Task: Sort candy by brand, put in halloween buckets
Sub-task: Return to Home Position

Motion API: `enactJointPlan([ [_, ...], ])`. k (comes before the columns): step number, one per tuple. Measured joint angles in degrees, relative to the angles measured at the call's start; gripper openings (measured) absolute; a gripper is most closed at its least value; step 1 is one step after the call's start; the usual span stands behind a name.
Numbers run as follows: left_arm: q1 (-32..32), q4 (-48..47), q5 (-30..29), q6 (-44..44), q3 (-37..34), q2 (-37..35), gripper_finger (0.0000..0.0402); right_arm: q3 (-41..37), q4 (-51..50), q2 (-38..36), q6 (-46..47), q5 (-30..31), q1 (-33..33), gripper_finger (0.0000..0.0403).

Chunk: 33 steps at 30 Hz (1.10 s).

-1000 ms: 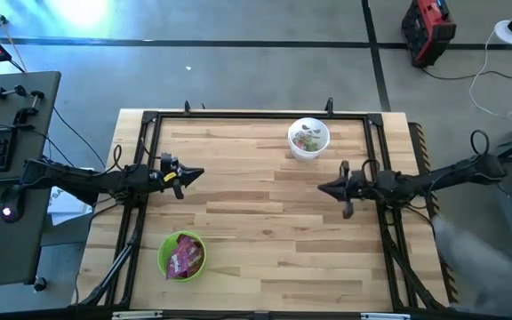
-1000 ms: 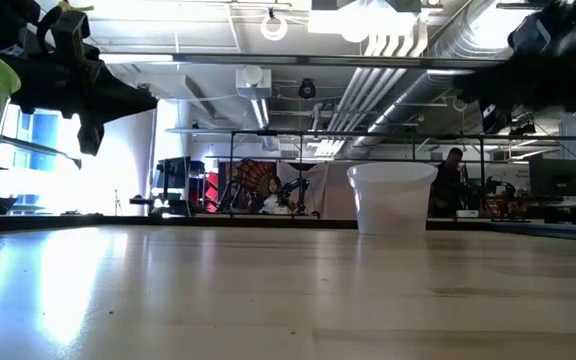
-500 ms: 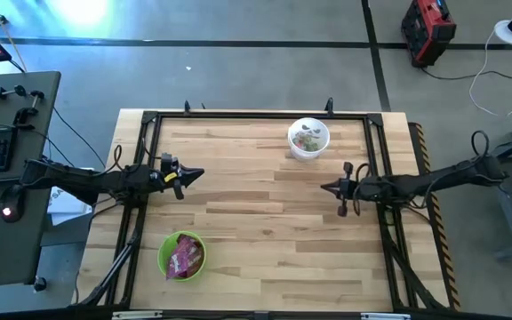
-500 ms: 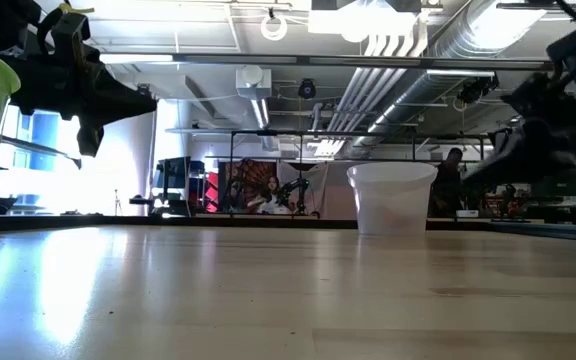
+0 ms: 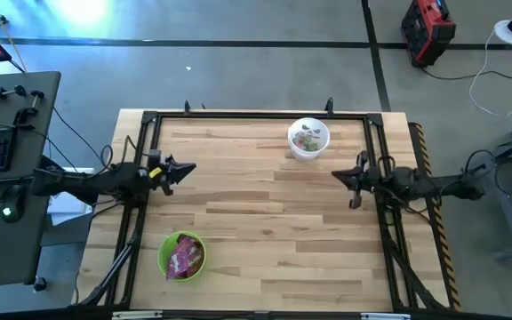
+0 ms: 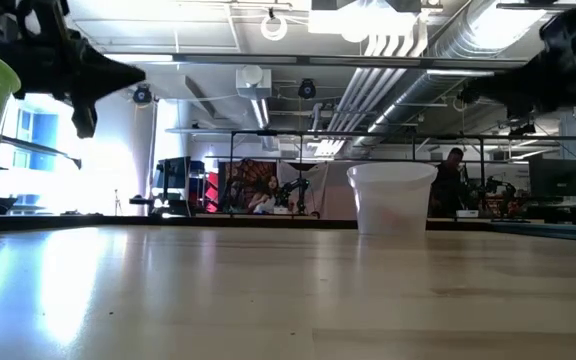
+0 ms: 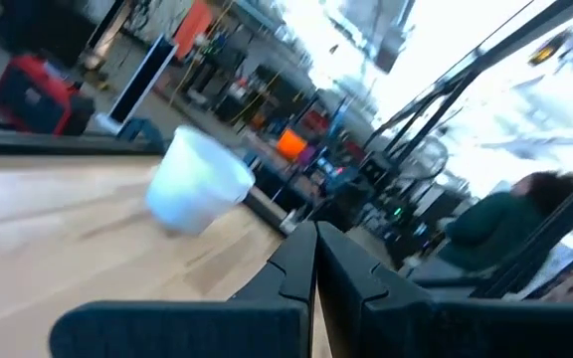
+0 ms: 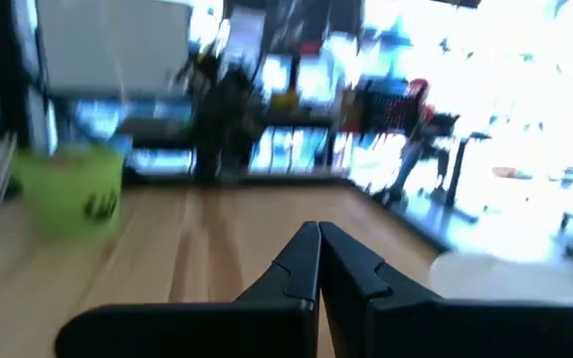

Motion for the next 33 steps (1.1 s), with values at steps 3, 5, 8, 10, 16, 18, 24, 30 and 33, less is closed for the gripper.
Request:
enactJointPlan([
  [3, 0.09, -0.48, 0.06, 0.00, 0.00, -4.87, 0.0000, 0.00, 3.84, 0.03, 0.05, 0.53, -0.80, 0.0000],
  [5, 0.15, -0.58, -0.04, 0.00, 0.02, -8.33, 0.0000, -0.02, 4.34, 0.03, 0.06, 0.31, -0.77, 0.0000],
  [8, 0.51, 0.71, 0.28, 0.03, 0.13, -10.17, 0.0000, -0.02, 3.32, 0.03, 0.05, 0.27, -0.73, 0.0000],
  [10, 0.46, 1.93, 0.08, 0.01, -0.07, -10.18, 0.0000, -0.02, 3.05, 0.02, 0.06, 0.28, -0.73, 0.0000],
  [16, 0.46, 2.11, 0.19, 0.00, -0.04, -10.21, 0.0000, -0.02, 1.65, 0.01, 0.06, 0.25, -0.73, 0.0000],
  [18, 0.46, 1.45, 0.18, 0.00, -0.04, -10.20, 0.0000, -0.02, 1.59, 0.20, 0.05, 0.06, -0.73, 0.0000],
  [24, 0.46, 1.18, 0.19, 0.00, -0.04, -10.19, 0.0000, -0.04, 0.47, 0.81, 0.06, -0.01, -0.73, 0.0000],
  [30, 0.14, 0.14, 0.16, 0.00, -0.04, -10.19, 0.0000, -0.04, 0.10, 0.81, 0.04, -0.01, -0.73, 0.0000],
  [33, -0.69, 0.00, 0.17, 0.00, -0.04, -10.20, 0.0000, -0.04, -0.57, 0.84, 0.05, 0.01, -0.73, 0.0000],
])
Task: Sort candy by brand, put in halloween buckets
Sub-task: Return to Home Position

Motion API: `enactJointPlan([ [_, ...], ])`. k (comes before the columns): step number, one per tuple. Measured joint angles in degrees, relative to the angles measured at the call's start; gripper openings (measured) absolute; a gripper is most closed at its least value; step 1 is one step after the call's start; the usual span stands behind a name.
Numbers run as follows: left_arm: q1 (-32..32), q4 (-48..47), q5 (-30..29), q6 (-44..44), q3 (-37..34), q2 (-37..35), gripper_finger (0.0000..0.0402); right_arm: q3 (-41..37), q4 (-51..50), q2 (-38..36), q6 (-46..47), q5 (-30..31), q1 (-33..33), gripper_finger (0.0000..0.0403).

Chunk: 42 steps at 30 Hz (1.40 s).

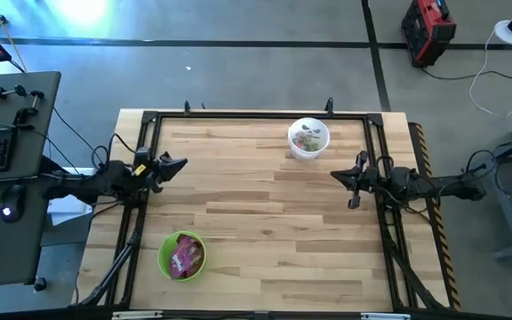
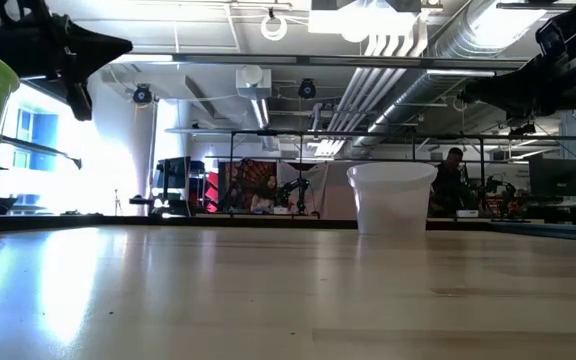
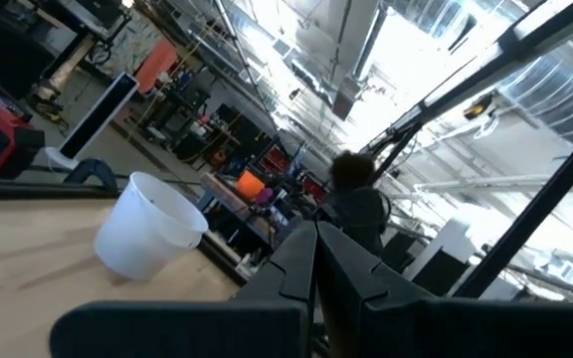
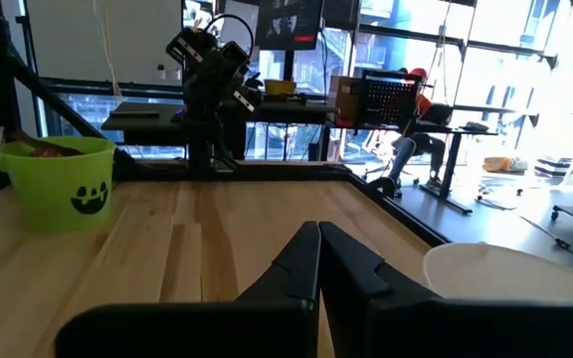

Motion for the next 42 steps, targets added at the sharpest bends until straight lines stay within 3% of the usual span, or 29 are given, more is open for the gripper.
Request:
enactJointPlan([
  [6, 0.55, -1.06, 0.22, 0.63, 0.00, 0.01, 0.0000, 0.00, 0.04, 0.00, -0.01, 0.00, 0.00, 0.0000],
  [12, -0.11, -4.94, 0.97, 20.53, 0.00, -0.01, 0.0000, 0.00, 0.04, 0.00, 0.00, 0.02, 0.00, 0.0000],
  [16, -0.19, -9.33, 5.58, 27.98, -0.02, -0.01, 0.0000, 0.00, 0.04, 0.00, 0.01, 0.02, 0.00, 0.0000],
  [25, 0.76, -15.69, 17.61, 32.32, -0.02, -0.01, 0.0000, 0.00, 0.06, 0.00, 0.01, 0.04, 0.00, 0.0000],
  [42, 1.78, -15.67, 17.80, 27.02, -0.02, -0.01, 0.0000, 0.00, 0.06, 0.00, 0.00, 0.04, 0.00, 0.0000],
])
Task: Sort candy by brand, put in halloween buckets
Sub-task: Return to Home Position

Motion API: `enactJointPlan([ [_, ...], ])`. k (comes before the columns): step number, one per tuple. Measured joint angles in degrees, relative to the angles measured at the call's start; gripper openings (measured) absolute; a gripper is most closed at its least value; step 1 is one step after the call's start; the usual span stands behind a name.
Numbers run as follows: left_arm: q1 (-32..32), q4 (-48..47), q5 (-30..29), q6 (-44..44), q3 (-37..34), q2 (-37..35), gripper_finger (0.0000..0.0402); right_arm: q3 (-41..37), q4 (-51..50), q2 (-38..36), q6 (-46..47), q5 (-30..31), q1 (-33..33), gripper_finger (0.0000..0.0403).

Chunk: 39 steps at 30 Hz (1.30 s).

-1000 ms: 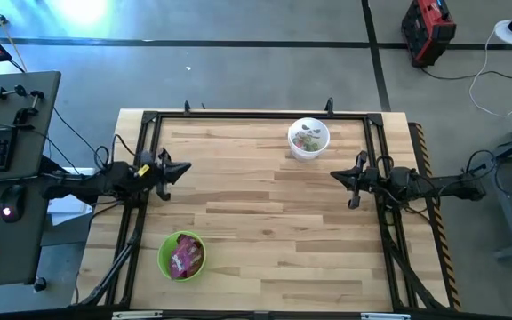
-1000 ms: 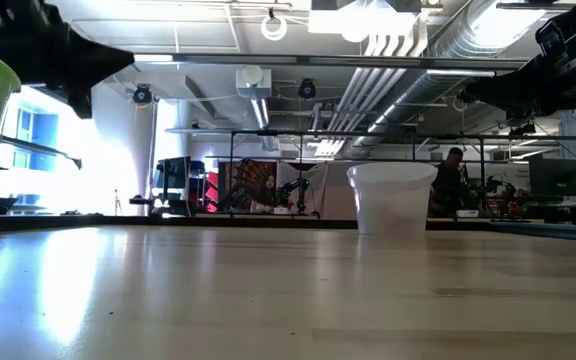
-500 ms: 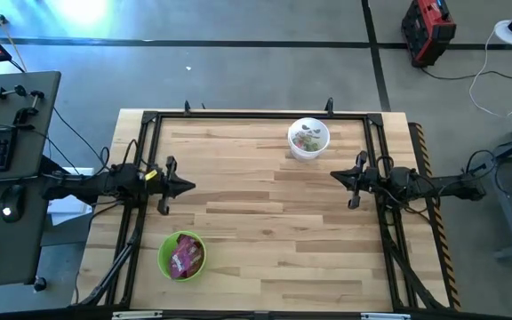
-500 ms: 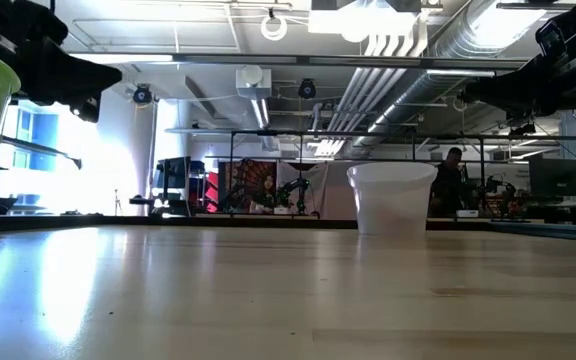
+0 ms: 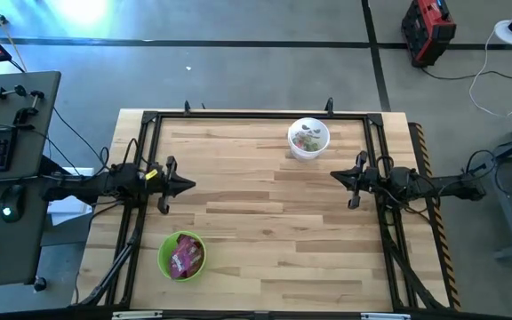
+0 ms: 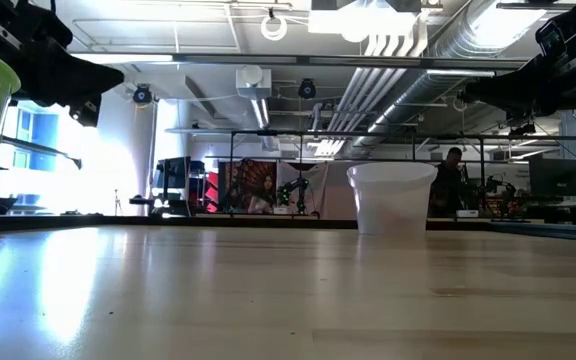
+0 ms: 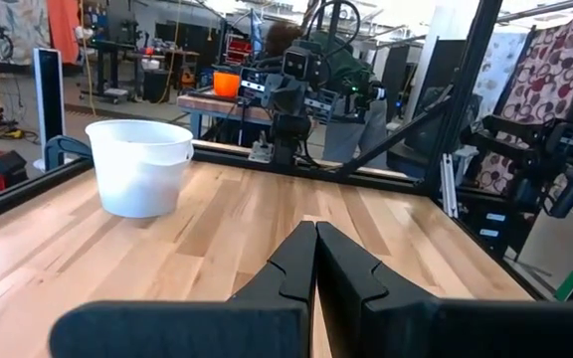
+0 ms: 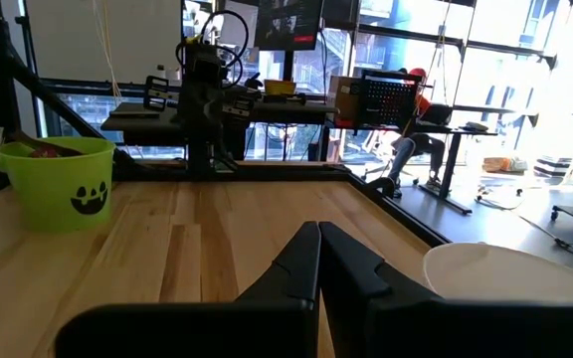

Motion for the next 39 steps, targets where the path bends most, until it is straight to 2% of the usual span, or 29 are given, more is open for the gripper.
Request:
enactJointPlan([
  [28, 0.02, 0.02, 0.00, -0.02, 0.00, 0.39, 0.0000, 0.00, -0.03, -0.79, 2.09, -0.07, 0.54, 0.0000],
  [33, 0.02, 0.02, 0.00, -0.02, 0.00, 0.39, 0.0000, 0.00, -1.38, -0.79, 15.44, -9.98, 0.07, 0.0000],
  [36, 0.02, 0.02, 0.00, -0.02, 0.00, 0.39, 0.0000, 0.00, -2.31, -0.81, 18.77, -15.89, -1.07, 0.0000],
  [39, 0.02, 0.02, -0.01, -0.02, 0.00, 0.39, 0.0000, 0.00, -2.80, -0.81, 23.51, -18.75, -2.66, 0.0000],
])
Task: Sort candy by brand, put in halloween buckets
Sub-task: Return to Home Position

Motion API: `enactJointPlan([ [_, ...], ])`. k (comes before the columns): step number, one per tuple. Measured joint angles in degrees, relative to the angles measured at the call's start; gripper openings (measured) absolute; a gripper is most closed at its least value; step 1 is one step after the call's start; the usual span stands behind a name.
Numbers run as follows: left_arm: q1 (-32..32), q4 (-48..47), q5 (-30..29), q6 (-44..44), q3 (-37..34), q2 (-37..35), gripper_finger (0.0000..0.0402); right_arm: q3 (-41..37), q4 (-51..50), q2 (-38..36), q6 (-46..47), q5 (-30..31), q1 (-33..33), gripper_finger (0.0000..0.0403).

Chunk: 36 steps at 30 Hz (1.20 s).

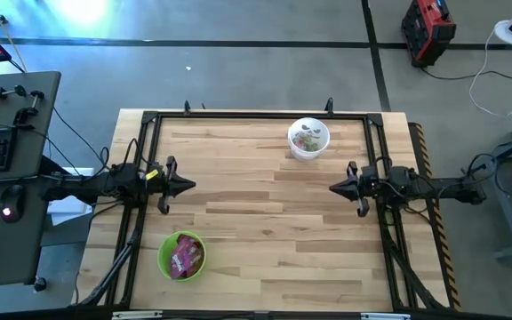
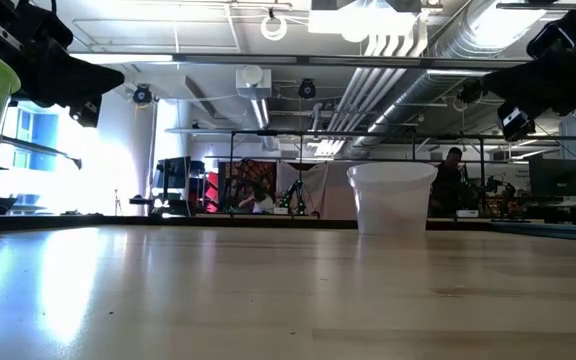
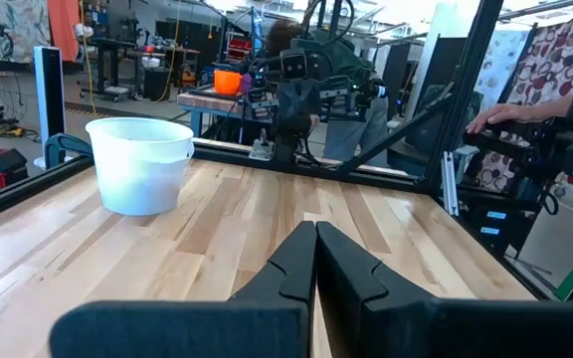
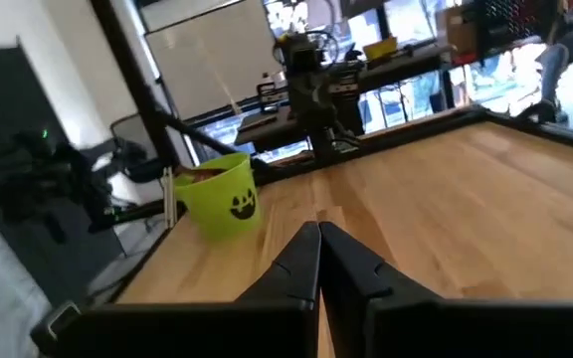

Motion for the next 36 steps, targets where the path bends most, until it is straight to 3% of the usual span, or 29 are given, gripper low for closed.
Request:
enactJointPlan([
  [7, 0.00, 0.00, 0.02, 0.00, 0.00, 0.00, 0.0000, 0.00, 0.04, 0.00, -3.94, 0.50, -0.26, 0.0000],
  [36, 0.00, -0.01, -0.01, -0.02, 0.00, 0.00, 0.0000, 0.00, 0.20, 1.50, -4.07, 0.50, -0.26, 0.0000],
])
